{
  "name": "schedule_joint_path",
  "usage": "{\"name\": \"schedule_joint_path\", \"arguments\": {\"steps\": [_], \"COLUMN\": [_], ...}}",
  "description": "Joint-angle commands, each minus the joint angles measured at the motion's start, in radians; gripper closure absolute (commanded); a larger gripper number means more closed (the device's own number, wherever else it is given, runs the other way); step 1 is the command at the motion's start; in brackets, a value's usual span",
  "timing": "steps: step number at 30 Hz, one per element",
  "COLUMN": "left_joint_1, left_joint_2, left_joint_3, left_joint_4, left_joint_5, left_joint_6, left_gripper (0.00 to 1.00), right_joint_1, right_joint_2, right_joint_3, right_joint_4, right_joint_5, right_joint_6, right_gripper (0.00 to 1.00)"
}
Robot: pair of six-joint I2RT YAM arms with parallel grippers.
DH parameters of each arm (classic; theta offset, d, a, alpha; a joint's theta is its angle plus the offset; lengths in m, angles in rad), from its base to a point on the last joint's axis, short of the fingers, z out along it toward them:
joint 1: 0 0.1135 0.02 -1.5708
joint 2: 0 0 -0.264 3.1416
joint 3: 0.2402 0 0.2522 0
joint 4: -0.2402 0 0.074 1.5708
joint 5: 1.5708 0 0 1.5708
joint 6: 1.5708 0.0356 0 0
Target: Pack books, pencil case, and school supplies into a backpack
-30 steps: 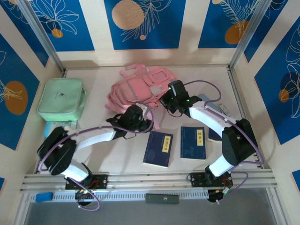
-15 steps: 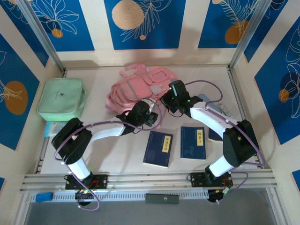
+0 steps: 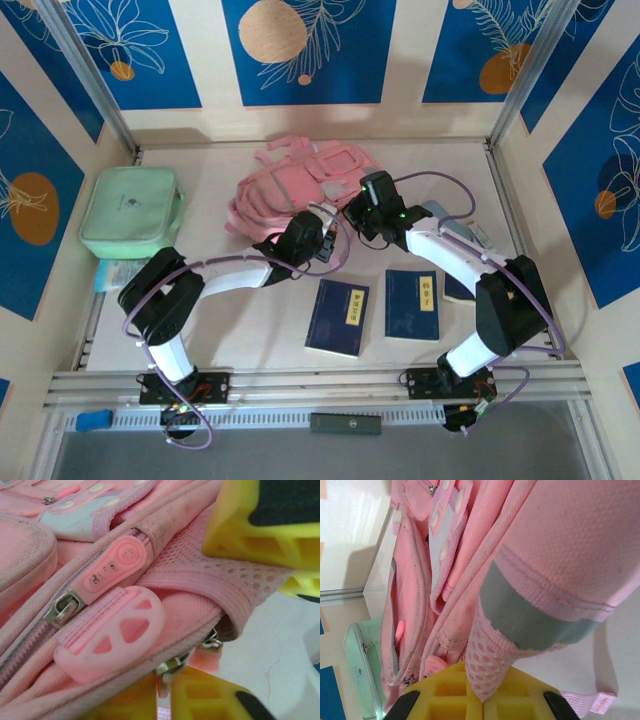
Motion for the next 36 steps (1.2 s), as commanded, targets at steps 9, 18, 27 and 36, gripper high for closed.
{"name": "schedule_joint_path", "arguments": {"steps": [9, 18, 27, 36], "left_joint_1": [0.034, 0.08, 0.104, 0.105], "left_joint_2": [-0.14, -0.271, -0.3, -0.23], "left_joint_3": [-0.039, -0.151, -0.129, -0.067], "left_joint_4": [-0.016, -0.182, -0.286, -0.251], "left_joint_5": [0.038, 0.191, 0.262, 0.265], "left_joint_6": [0.007, 0.082, 0.036, -0.055], "left_gripper": [1.0, 1.0, 1.0, 1.0], "right_joint_1": [-0.06, -0.135, -0.158, -0.188], "right_joint_2": [-0.045, 0.013, 0.13, -0.002], "right_joint_3": [0.018, 0.073, 0.174, 0.064], "right_joint_4": [0.014, -0.019, -0.06, -0.16], "right_joint_5": [-0.122, -0.232, -0.278, -0.332], "right_joint_6": [-0.032, -0.085, -0.135, -0.219], "right_gripper": [1.0, 1.0, 0.98, 0.38]}}
